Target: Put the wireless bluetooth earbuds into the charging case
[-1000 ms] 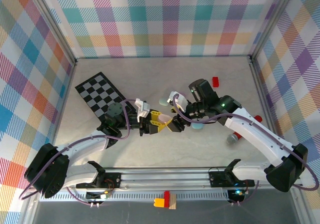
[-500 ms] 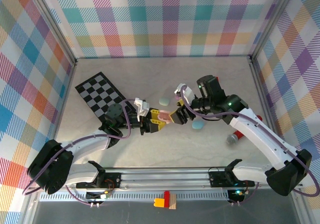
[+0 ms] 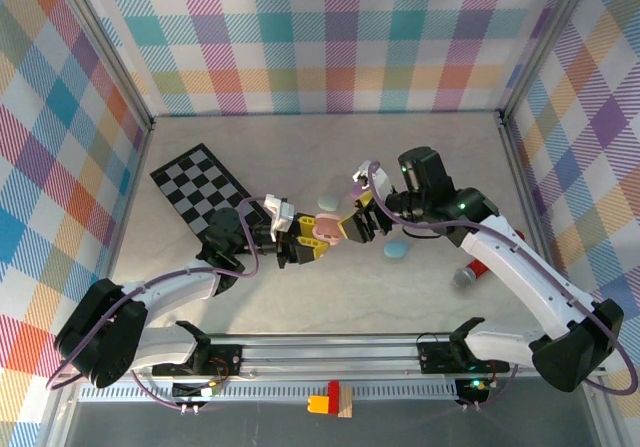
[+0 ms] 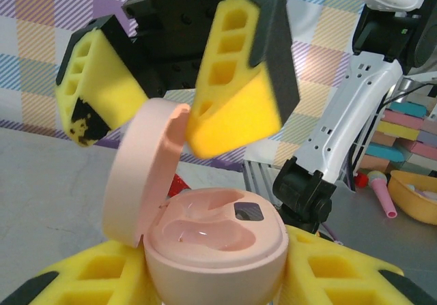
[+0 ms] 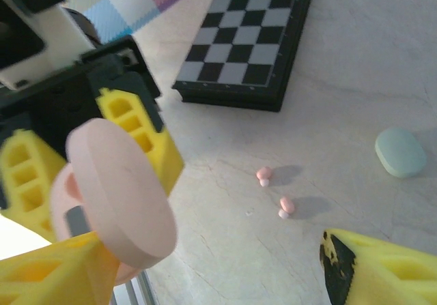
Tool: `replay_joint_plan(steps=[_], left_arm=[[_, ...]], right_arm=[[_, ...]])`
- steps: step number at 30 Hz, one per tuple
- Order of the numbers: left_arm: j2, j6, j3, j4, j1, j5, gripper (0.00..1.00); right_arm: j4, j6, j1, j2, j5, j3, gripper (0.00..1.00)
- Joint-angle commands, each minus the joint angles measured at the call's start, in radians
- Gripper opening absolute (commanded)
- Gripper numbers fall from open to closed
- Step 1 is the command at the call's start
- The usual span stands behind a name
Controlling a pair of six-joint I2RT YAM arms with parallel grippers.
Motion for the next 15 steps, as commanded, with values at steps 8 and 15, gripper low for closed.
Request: replay_joint_plan(steps=[8,15], left_arm=[[0.030,-0.047,0.012,0.151,0.040,0.021,0.38],[0.077,-0.132,0.020,0.259,0.045,0.036,0.38]], right_arm=[[0.204,0.044,-0.034,-0.151,-0.106,-0.122,0.78],[0.193,-0.132,0.064,-0.089,-0.025,-0.109,0.82]])
